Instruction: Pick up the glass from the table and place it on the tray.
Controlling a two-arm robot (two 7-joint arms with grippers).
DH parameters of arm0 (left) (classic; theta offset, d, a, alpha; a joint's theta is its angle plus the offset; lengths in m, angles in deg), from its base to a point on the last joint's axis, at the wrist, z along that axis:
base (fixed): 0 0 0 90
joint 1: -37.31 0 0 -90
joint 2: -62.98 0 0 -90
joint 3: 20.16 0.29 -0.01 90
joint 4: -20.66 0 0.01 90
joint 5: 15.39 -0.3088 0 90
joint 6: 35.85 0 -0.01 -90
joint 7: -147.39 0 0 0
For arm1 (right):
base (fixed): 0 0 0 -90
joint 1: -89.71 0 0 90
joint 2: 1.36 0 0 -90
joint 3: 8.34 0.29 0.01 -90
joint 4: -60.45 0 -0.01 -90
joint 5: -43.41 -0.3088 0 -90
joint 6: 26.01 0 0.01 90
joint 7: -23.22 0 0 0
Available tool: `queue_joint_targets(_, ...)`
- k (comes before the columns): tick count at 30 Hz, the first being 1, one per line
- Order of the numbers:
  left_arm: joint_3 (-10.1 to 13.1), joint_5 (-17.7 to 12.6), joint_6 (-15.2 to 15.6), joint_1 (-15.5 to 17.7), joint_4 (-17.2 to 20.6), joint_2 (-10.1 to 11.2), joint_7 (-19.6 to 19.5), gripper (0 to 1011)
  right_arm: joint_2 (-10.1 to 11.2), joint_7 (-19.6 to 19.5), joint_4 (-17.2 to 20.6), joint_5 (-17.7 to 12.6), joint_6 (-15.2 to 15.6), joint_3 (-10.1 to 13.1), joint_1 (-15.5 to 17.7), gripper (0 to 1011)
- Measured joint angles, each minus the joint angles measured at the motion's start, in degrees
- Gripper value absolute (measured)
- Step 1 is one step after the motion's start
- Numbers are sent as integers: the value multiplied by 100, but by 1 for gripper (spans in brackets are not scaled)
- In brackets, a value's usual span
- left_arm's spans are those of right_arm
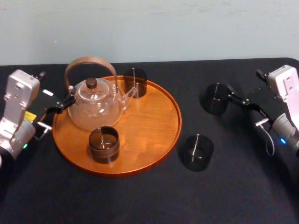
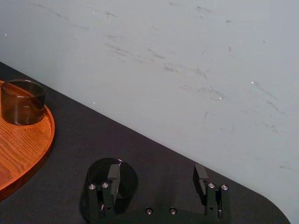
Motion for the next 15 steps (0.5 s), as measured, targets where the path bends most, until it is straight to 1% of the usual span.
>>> queue_joint_targets(15, 0, 0, 0, 0, 0, 0, 0, 1010, 0, 0, 0, 0, 0, 0, 0, 1002)
